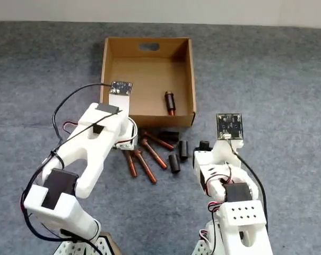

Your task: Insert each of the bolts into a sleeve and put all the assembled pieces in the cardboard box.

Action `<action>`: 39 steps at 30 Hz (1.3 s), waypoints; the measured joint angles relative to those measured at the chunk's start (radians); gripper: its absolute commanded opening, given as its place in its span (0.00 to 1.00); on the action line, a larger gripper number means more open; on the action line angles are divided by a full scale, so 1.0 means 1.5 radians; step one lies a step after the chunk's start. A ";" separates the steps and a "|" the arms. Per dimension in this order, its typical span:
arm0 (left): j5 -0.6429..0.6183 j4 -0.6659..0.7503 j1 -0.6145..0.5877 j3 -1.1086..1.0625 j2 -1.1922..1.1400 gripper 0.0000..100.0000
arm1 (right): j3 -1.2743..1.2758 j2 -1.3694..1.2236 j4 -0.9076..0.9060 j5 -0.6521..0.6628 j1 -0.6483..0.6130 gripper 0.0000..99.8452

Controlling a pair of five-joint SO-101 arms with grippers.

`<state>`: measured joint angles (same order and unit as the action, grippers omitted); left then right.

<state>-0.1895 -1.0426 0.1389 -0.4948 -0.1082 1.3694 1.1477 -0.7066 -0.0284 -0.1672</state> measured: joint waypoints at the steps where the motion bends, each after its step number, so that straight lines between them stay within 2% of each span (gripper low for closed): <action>1: 0.000 -0.008 -0.001 0.000 0.000 0.17 | 0.000 0.000 0.000 0.000 0.000 0.01; 7: 0.044 -0.091 0.000 0.000 0.014 0.17 | 0.000 0.000 0.000 0.000 0.000 0.01; 11: 0.058 -0.113 0.000 0.000 0.023 0.17 | 0.000 0.000 0.000 0.000 0.000 0.01; 19: 0.059 -0.066 -0.009 0.004 -0.034 0.16 | 0.000 0.000 0.000 0.000 0.000 0.01; 24: 0.062 -0.058 -0.020 0.007 -0.057 0.00 | 0.000 0.000 0.000 0.000 0.000 0.01; 32: 0.138 -0.059 -0.018 0.010 -0.062 0.01 | 0.000 0.000 0.000 0.000 0.000 0.01; 39: 0.145 -0.056 -0.018 -0.003 -0.048 0.01 | 0.000 0.000 0.000 0.000 0.000 0.01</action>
<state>0.0284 -1.1270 0.1112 -0.4994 -0.1803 1.3694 1.1477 -0.7066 -0.0284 -0.1672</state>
